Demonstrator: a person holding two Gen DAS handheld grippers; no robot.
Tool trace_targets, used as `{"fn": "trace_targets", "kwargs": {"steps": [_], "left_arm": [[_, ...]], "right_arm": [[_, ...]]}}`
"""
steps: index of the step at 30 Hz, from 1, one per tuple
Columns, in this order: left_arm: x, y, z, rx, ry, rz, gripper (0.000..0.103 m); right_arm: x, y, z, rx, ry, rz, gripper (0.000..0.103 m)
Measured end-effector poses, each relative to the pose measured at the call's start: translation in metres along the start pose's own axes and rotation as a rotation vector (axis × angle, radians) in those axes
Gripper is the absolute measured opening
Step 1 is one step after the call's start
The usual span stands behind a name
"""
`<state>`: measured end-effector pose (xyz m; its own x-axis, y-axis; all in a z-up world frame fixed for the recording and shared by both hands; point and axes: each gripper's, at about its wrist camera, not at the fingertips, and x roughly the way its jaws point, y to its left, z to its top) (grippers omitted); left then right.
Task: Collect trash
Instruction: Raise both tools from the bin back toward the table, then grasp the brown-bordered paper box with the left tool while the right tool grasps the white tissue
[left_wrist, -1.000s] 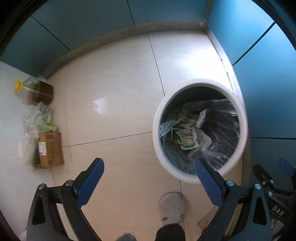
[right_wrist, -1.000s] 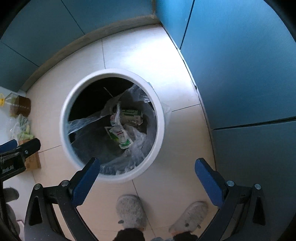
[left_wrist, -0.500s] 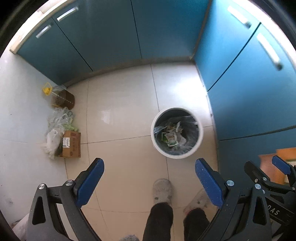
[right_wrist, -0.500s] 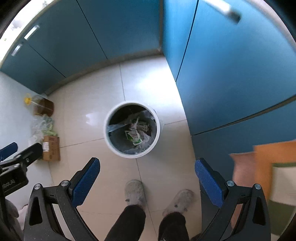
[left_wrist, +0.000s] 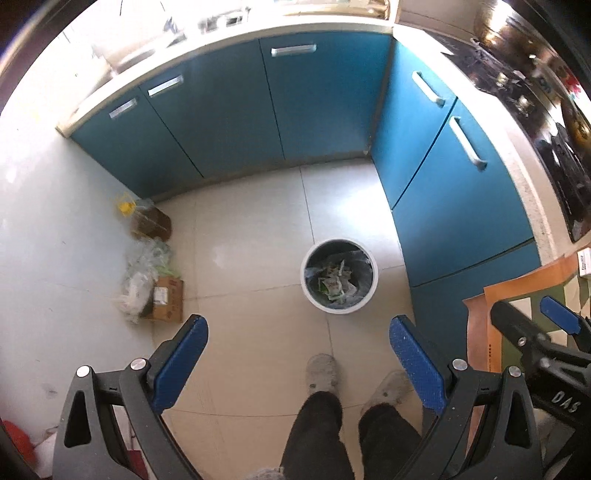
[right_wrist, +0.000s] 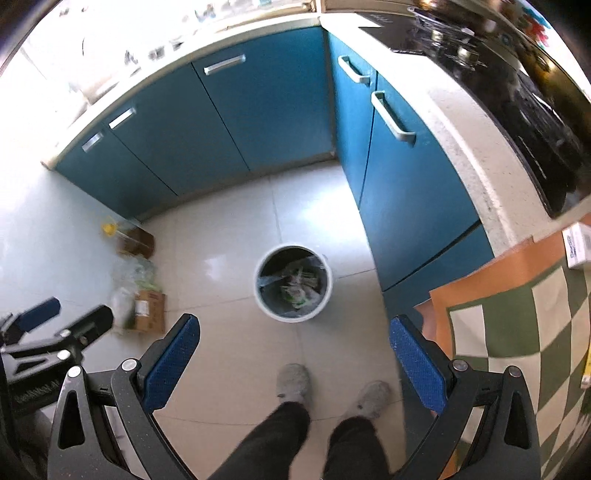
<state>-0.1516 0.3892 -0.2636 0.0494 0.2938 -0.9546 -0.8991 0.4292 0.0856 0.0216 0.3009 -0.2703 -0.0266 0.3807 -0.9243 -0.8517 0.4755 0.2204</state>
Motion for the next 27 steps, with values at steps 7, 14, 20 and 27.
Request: {"fn": "trace_targets", "kwargs": {"steps": [7, 14, 20, 27], "left_arm": [[-0.054, -0.093, 0.029, 0.137, -0.096, -0.061, 0.100], [-0.062, -0.273, 0.020, 0.337, 0.020, -0.245, 0.100], [-0.042, -0.447, -0.027, 0.500, 0.245, -0.406, 0.100], [-0.011, -0.559, -0.051, 0.531, 0.386, -0.415, 0.099]], "right_arm": [[-0.071, -0.117, -0.009, 0.290, -0.109, -0.026, 0.103], [-0.140, -0.333, -0.083, 0.736, -0.180, -0.254, 0.103], [-0.179, -0.471, -0.164, 0.996, -0.214, -0.366, 0.103], [-0.181, -0.542, -0.218, 1.113, -0.239, -0.348, 0.096]]}}
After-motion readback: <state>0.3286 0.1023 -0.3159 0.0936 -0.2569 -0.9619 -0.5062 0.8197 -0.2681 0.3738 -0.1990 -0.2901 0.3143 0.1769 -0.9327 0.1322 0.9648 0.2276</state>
